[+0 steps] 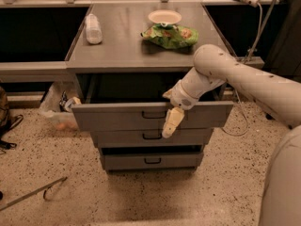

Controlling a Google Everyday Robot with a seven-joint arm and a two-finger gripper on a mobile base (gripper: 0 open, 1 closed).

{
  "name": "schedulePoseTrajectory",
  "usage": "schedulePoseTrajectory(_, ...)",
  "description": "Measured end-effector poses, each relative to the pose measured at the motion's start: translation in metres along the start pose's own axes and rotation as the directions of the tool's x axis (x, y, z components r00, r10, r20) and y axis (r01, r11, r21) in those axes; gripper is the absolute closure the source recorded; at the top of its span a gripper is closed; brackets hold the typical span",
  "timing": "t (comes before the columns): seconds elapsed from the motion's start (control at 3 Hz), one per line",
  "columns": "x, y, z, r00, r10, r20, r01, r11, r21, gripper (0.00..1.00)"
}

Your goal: Open top drawer

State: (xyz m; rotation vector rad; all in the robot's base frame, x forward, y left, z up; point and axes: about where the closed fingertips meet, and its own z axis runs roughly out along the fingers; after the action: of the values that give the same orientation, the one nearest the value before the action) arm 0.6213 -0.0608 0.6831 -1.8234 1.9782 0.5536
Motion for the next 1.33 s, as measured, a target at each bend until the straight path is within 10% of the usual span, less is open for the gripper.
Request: schedulePoseTrajectory(1.33,0.005,0.051,0.001,0.999,0.041,-0.019,-0.041,0.9986,-0.033,0.00)
